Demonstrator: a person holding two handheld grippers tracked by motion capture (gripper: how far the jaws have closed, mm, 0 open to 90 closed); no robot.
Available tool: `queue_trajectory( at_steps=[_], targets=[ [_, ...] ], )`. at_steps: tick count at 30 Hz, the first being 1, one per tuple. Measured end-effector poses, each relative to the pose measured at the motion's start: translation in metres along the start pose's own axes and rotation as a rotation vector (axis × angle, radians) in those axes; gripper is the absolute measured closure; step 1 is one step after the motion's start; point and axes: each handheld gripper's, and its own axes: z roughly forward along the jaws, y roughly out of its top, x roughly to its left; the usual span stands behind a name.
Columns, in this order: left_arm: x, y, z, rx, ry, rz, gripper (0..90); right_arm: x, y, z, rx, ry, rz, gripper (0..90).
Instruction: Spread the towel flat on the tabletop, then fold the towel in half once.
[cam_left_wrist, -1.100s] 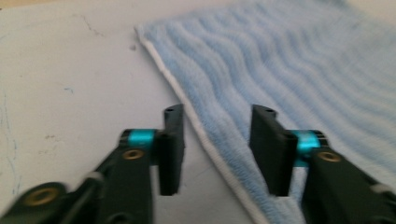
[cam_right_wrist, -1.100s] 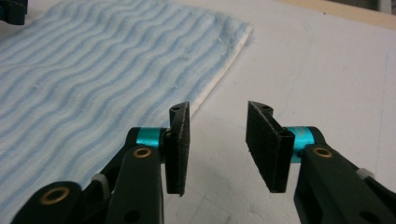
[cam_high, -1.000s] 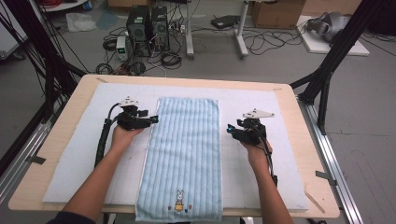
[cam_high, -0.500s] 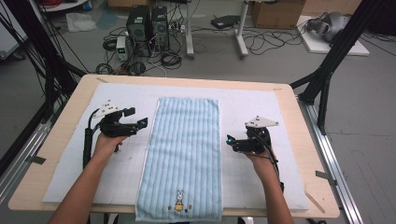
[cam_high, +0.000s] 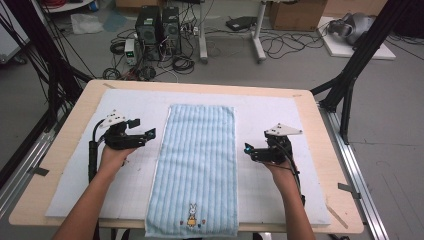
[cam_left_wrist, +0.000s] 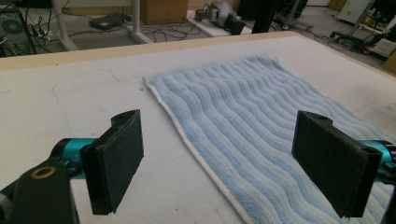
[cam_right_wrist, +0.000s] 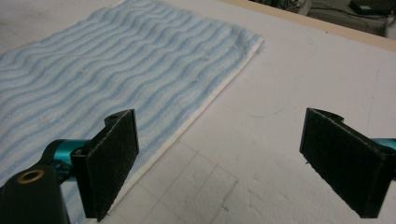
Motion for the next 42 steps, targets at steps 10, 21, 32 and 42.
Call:
queue_trajectory(
  at_steps=[10,21,32,42],
  targets=[
    [0.001,0.006,0.005,0.001,-0.006,-0.014,17.3,0.000,0.000,0.001,-0.001,0.002,0.010,10.8],
    [0.009,0.014,0.031,0.063,0.020,-0.030,18.4,0.000,-0.001,0.005,-0.005,0.022,0.034,10.9],
    [0.013,0.012,0.073,0.181,0.060,-0.022,28.9,-0.004,-0.005,0.004,-0.004,0.025,0.053,10.9],
    [0.011,0.003,0.100,0.279,0.116,0.032,32.2,-0.006,-0.006,0.004,0.000,0.026,0.067,10.9]
  ],
)
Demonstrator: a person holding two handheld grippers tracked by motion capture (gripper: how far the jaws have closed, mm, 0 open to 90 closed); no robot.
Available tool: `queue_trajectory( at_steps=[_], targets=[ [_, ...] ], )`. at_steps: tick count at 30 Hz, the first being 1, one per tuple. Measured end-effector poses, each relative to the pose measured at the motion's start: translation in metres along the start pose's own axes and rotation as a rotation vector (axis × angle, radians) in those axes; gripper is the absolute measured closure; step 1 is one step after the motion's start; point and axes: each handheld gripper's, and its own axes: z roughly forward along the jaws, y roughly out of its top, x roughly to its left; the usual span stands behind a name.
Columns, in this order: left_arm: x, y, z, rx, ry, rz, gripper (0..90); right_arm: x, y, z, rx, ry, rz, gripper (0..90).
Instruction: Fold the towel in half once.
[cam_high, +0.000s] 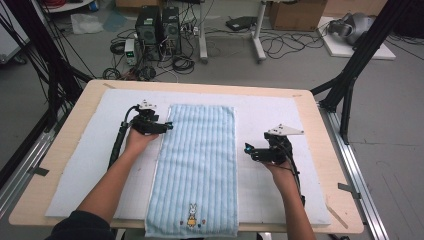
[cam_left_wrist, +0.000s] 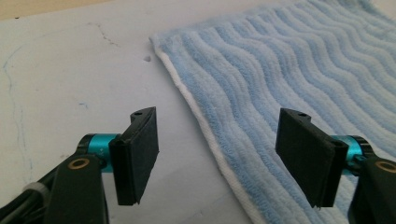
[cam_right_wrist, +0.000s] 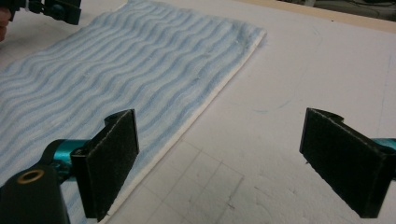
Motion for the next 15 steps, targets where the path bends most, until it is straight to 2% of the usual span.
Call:
queue_trajectory(
  at_steps=[3,6,9,10,13,15],
  targets=[
    [-0.001,-0.002,0.003,0.019,0.005,0.003,35.1,0.000,-0.001,0.000,0.000,-0.001,0.002,10.9],
    [-0.001,-0.005,0.006,0.048,0.006,0.032,40.9,0.000,-0.001,0.001,0.003,0.000,0.006,10.8],
    [-0.003,-0.005,0.006,0.051,0.012,0.065,46.7,0.001,-0.001,0.002,0.008,0.000,0.006,10.8],
    [-0.004,-0.005,0.006,0.048,-0.001,0.075,50.8,0.001,-0.001,0.003,0.013,0.000,0.003,10.9],
    [-0.009,-0.005,0.005,0.051,-0.050,0.127,71.1,0.002,-0.002,0.006,0.021,-0.003,0.004,10.9],
    [-0.011,-0.005,0.006,0.053,-0.060,0.143,82.9,0.003,-0.002,0.008,0.027,-0.007,0.006,10.9]
  ],
)
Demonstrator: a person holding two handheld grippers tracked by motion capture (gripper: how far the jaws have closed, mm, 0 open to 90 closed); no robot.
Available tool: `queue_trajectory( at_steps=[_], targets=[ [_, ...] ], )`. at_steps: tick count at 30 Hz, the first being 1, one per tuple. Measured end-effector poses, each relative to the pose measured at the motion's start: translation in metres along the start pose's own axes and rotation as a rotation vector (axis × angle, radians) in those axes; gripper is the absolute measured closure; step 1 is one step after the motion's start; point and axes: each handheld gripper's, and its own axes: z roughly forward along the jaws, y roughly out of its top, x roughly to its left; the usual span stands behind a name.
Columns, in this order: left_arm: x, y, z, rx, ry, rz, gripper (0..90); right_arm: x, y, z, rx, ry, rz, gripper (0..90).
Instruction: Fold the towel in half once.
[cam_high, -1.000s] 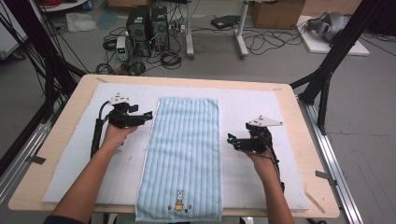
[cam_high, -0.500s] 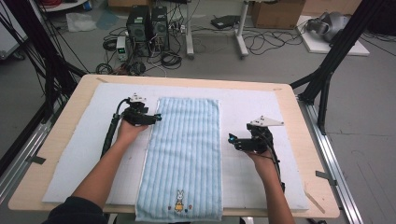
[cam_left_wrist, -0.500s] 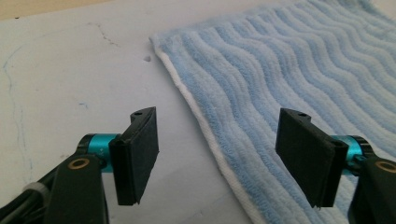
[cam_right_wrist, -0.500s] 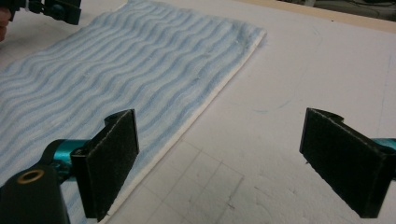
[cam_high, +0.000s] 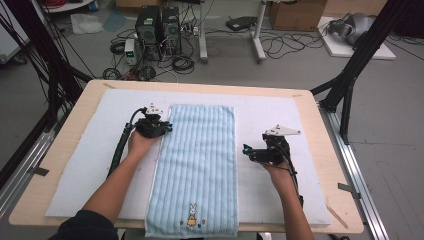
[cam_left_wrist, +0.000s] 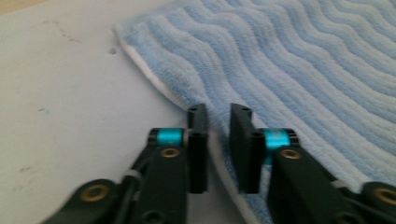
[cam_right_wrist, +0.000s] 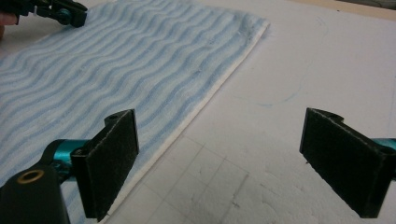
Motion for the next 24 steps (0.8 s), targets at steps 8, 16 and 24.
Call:
queue_trajectory(
  at_steps=[8,16,24],
  targets=[
    [0.006,-0.002,0.000,-0.017,-0.033,-0.100,86.4,0.004,0.004,0.022,0.043,0.007,0.024,10.9],
    [0.009,-0.003,0.000,-0.024,-0.047,-0.136,86.3,-0.001,0.021,0.072,0.126,-0.001,0.064,10.9],
    [0.009,-0.004,0.001,-0.027,-0.044,-0.143,85.9,0.006,0.043,0.106,0.178,-0.038,0.036,30.8]
  ],
)
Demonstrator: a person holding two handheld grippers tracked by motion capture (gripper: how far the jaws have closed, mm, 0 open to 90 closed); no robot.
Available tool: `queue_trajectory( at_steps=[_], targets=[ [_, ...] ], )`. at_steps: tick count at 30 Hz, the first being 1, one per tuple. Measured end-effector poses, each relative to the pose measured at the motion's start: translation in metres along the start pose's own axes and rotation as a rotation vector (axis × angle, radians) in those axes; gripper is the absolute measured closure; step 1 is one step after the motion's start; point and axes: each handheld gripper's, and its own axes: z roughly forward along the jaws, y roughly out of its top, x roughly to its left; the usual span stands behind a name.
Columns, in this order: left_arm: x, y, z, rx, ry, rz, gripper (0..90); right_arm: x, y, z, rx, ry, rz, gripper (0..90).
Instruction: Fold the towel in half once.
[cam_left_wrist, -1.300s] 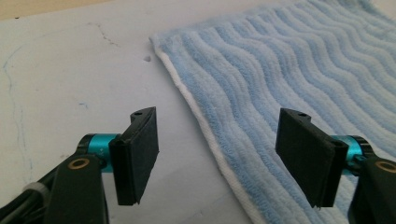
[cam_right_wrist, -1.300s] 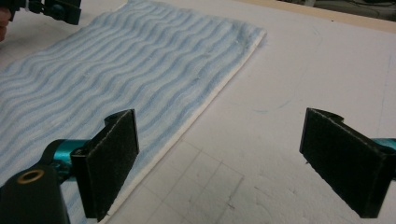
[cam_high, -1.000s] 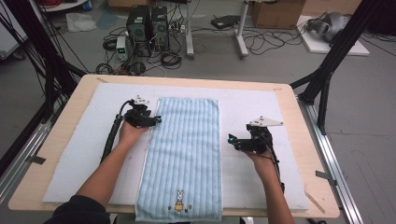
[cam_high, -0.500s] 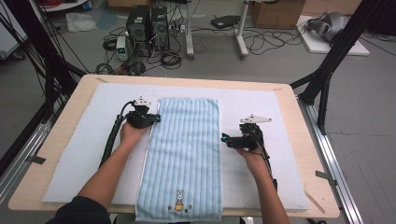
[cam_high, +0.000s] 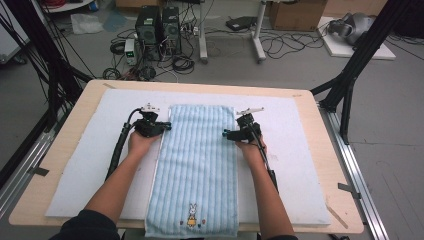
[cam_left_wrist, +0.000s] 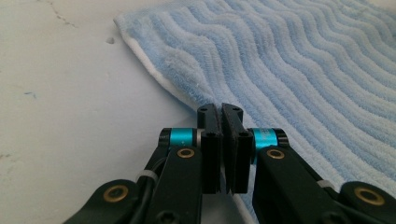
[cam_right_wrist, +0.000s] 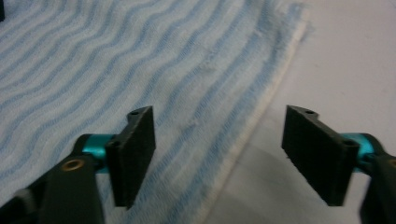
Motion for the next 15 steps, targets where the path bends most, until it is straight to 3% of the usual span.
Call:
queue_trajectory(
  at_steps=[5,8,12,14,15],
  targets=[
    [0.0001,-0.0001,0.0000,0.000,-0.002,-0.001,85.9,0.0065,0.0034,0.0072,0.031,-0.048,-0.028,43.8],
    [0.0002,-0.0001,-0.0002,0.002,0.000,0.002,85.9,0.0061,0.0036,0.0064,0.031,-0.025,-0.055,53.7],
    [0.0008,0.0000,-0.0003,0.002,-0.006,-0.005,86.4,0.0099,0.0048,0.0068,0.036,0.022,-0.091,80.7],
    [0.0029,0.0003,-0.0007,0.003,-0.013,-0.016,86.7,0.0114,0.0051,0.0076,0.035,0.038,-0.089,85.4],
    [0.0051,0.0002,-0.0011,-0.005,-0.009,-0.046,86.8,0.0105,0.0055,0.0080,0.032,0.033,-0.100,85.6]
  ],
)
